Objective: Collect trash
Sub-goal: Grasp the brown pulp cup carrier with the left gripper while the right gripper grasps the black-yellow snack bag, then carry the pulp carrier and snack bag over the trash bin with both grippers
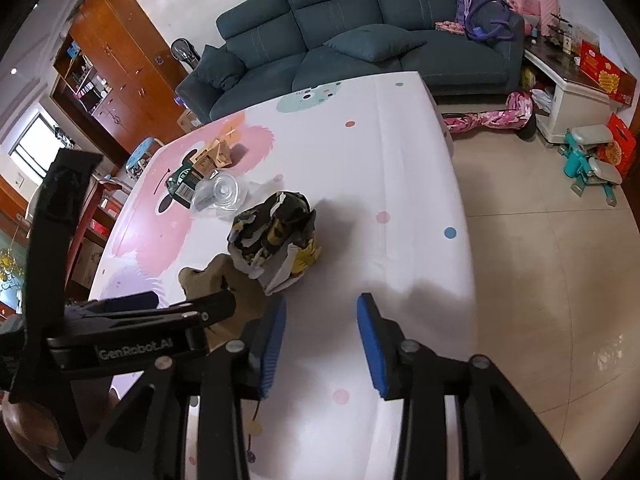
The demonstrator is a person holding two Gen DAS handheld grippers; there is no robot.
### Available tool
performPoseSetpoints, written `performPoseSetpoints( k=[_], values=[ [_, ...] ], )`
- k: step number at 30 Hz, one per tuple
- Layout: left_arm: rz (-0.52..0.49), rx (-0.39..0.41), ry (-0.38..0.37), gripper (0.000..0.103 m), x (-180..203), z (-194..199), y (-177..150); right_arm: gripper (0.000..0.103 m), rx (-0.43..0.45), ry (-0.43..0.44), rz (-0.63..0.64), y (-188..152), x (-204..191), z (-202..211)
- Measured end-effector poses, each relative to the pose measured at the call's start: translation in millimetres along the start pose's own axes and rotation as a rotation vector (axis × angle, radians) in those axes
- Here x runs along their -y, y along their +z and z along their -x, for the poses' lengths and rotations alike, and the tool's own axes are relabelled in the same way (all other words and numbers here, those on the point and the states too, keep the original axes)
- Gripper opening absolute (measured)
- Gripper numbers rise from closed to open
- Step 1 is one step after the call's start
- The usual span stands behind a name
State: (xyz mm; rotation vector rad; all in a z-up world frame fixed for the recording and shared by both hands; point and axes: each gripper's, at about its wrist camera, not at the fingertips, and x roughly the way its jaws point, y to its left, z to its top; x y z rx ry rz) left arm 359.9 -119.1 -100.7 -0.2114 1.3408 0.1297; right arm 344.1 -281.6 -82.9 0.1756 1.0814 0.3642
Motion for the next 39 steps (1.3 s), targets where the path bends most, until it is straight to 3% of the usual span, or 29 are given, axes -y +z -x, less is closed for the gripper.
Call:
performPoseSetpoints(
  k=[5, 7, 9, 13, 19, 32, 35, 39],
  values=[
    [0.062, -0.016, -0.021, 0.095, -10, -10, 0, 0.042, -0.002, 0.032, -0.025, 8, 4, -6],
    [0.079, -0.018, -0.040, 0.085, -15, -13, 0, 0.046, -0.002, 0.048, -0.040, 12, 5, -8],
    [0.091, -0.029, -0.054, 0.068, -20, -15, 0, 0.047, -0.003, 0.067, -0.054, 16, 5, -10],
    [0.104, -0.016, -0.057, 0.068, -29, -13, -4, 0.059, -0.010, 0.103, -0.067, 26, -3, -18],
    [0.154, 0.013, -0.049, 0.067, -49, -6, -11, 0.062, -0.028, 0.139, -0.060, 37, -25, -38],
    [0.230, 0.070, -0.058, 0.067, -108, 18, -28, 0.062, -0.052, 0.049, -0.073, 47, -40, -81],
    [0.233, 0.078, -0.068, 0.067, -124, 25, -37, 0.041, -0.066, 0.054, -0.094, 42, -42, -81],
    [0.227, 0.087, -0.086, 0.067, -139, 33, -49, 0.039, -0.064, 0.032, -0.095, 30, -47, -74]
  ],
)
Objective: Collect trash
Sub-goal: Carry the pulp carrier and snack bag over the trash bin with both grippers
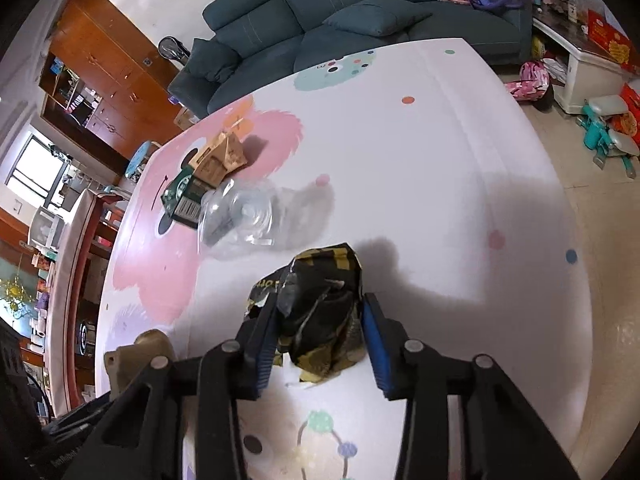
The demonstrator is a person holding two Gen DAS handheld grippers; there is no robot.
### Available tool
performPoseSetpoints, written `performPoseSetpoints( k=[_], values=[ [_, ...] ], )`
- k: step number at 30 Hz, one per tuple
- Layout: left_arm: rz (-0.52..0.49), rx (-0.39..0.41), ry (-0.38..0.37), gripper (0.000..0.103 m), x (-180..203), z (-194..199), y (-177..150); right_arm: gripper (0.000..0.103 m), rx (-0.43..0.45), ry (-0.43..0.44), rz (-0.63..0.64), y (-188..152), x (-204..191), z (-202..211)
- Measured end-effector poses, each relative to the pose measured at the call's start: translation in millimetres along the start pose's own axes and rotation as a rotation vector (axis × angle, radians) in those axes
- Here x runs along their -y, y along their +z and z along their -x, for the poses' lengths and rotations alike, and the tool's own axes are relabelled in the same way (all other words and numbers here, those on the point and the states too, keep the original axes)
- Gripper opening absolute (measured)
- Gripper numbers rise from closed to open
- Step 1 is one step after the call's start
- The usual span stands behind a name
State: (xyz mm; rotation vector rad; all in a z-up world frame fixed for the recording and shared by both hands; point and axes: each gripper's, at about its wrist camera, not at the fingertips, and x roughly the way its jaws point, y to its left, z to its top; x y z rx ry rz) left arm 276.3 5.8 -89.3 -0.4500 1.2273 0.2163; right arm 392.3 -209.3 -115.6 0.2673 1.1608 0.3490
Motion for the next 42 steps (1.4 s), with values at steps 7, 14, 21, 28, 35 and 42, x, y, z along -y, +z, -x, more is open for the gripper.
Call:
performPoseSetpoints(
  k=[7, 14, 21, 28, 35, 42],
  values=[
    [-0.069, 0.026, -0.047, 0.067, -20, 30, -22, 0.038, 0.041, -0.010, -0.020, -45, -18, 33],
    [-0.198, 0.035, -0.097, 0.067, -53, 79, -62, 0.038, 0.136, -0.007, -0.051, -109, -62, 94],
    [-0.304, 0.044, -0.169, 0.067, -95, 122, -105, 0.037, 0.228, -0.027, -0.066, -189, -116, 150],
    [-0.387, 0.002, -0.217, 0.067, -128, 143, -146, 0.038, 0.259, -0.043, -0.127, -263, -144, 180],
    [-0.423, -0.048, -0.239, 0.067, -146, 147, -185, 0.038, 0.193, -0.094, -0.129, -320, -157, 185],
    [-0.437, -0.089, -0.226, 0.067, -149, 132, -219, 0.038, 0.116, -0.110, -0.164, -360, -147, 171]
  ],
)
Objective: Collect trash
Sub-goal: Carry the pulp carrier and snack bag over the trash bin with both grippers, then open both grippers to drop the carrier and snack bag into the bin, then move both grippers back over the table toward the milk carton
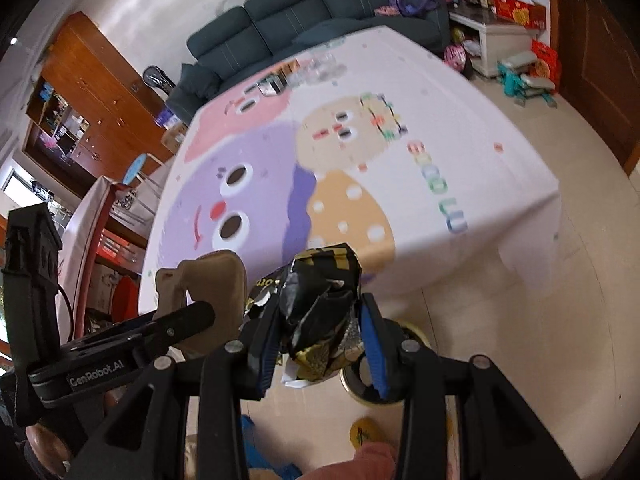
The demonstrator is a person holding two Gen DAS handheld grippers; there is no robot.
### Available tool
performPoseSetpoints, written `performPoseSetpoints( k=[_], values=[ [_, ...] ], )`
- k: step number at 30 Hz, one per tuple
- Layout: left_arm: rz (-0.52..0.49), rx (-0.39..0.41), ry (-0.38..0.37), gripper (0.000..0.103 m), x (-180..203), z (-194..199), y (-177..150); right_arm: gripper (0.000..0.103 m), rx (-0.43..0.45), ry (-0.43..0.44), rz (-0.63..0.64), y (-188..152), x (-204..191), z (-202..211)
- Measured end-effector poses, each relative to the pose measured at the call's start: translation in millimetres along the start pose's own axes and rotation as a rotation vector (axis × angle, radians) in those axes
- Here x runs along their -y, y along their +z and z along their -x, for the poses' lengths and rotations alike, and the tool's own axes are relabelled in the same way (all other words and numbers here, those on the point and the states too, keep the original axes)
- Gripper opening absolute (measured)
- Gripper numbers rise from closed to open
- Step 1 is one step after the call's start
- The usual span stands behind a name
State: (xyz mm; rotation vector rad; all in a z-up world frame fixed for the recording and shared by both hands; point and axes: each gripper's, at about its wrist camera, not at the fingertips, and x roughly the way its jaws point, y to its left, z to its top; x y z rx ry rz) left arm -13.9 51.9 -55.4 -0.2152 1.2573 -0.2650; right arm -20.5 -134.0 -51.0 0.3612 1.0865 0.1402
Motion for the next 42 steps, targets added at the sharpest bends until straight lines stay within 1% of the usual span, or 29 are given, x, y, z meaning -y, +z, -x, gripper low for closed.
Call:
performPoseSetpoints(
  k=[5, 8, 10, 13, 16, 19, 21, 23, 24, 27, 29, 32, 34, 36, 38, 42],
  values=[
    [0.006, -0.023, 0.019, 0.067, 1, -24, -25, 0.038, -0.063, -0.022, 0.001, -23, 17, -25],
    [0.018, -0.057, 0.046, 0.067, -2, -53, -45, 0.038, -0.111, -0.038, 0.008, -38, 33, -52],
    [0.038, -0.086, 0.065, 0.067, -6, -79, -58, 0.039, -0.144, -0.049, 0.014, -50, 45, -73],
    [0.074, -0.121, 0.071, 0.068, -14, -117, -74, 0.039, -0.187, -0.069, 0.027, -67, 64, -107],
    [0.102, -0.164, 0.087, 0.068, -23, -169, -89, 0.040, -0.246, -0.080, 0.021, -87, 87, -148],
    [0.110, -0.194, 0.109, 0.068, -30, -215, -99, 0.041, -0.306, -0.097, 0.014, -106, 105, -191],
    [0.109, -0.205, 0.110, 0.068, -35, -239, -105, 0.041, -0.339, -0.098, 0.010, -118, 115, -215],
    [0.103, -0.218, 0.125, 0.068, -39, -264, -112, 0.041, -0.358, -0.102, 0.015, -129, 122, -238],
    [0.103, -0.225, 0.129, 0.068, -41, -276, -115, 0.043, -0.362, -0.100, 0.018, -134, 126, -249],
    [0.097, -0.225, 0.142, 0.068, -45, -298, -120, 0.044, -0.371, -0.105, 0.031, -145, 133, -274],
    [0.094, -0.223, 0.152, 0.068, -47, -307, -122, 0.045, -0.371, -0.095, 0.034, -148, 134, -284],
    [0.091, -0.226, 0.177, 0.068, -49, -316, -122, 0.048, -0.378, -0.087, 0.045, -152, 136, -294],
    [0.094, -0.224, 0.186, 0.070, -51, -317, -122, 0.056, -0.382, -0.097, 0.059, -152, 135, -295],
    [0.098, -0.219, 0.196, 0.073, -54, -313, -123, 0.057, -0.375, -0.103, 0.067, -150, 135, -293],
    [0.101, -0.214, 0.204, 0.073, -60, -309, -123, 0.057, -0.369, -0.101, 0.072, -149, 134, -289],
    [0.107, -0.197, 0.216, 0.073, -61, -297, -123, 0.057, -0.363, -0.102, 0.081, -150, 133, -285]
  ],
)
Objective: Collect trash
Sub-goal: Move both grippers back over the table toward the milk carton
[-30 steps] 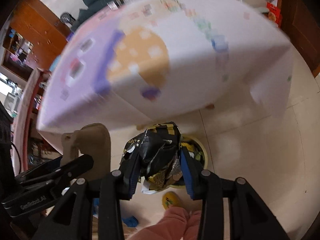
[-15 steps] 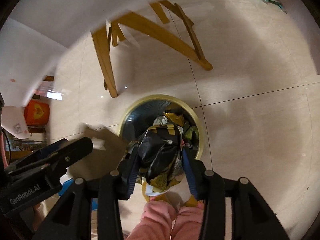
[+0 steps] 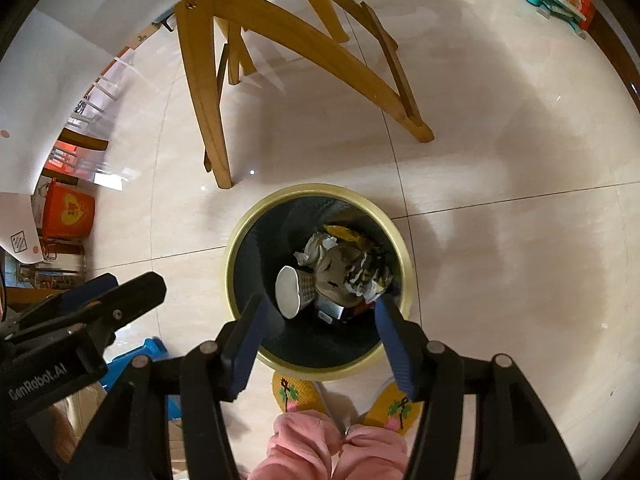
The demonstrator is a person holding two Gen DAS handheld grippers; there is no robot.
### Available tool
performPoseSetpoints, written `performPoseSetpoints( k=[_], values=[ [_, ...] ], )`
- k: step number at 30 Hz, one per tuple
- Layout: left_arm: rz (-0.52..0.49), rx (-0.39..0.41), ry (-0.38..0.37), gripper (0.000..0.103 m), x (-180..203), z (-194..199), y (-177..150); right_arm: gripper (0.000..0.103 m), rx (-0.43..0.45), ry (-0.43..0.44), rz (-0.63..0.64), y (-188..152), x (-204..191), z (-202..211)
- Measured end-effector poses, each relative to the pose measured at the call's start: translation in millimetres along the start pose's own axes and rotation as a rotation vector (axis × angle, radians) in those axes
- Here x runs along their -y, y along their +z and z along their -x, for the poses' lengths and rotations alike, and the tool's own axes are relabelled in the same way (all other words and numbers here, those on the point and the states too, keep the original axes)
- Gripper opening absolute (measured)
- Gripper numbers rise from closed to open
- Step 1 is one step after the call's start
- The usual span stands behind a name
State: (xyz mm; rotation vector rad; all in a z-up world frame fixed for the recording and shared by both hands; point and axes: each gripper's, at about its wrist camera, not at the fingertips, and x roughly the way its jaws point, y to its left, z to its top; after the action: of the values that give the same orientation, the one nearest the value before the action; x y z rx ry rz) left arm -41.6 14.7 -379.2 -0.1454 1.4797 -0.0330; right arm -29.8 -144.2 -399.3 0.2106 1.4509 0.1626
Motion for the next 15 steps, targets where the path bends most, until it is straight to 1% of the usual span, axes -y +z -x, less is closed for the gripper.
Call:
performPoseSetpoints(
  k=[7, 15],
  values=[
    [0.012, 0.037, 0.013, 0.074, 0, 28, -1, 0.057, 0.022, 0.003, 0.019, 0, -8, 17],
    [0.010, 0.080, 0.017, 0.074, 11, 74, -4, 0.057, 0.052, 0.007, 0.054, -3, -20, 54]
  ],
)
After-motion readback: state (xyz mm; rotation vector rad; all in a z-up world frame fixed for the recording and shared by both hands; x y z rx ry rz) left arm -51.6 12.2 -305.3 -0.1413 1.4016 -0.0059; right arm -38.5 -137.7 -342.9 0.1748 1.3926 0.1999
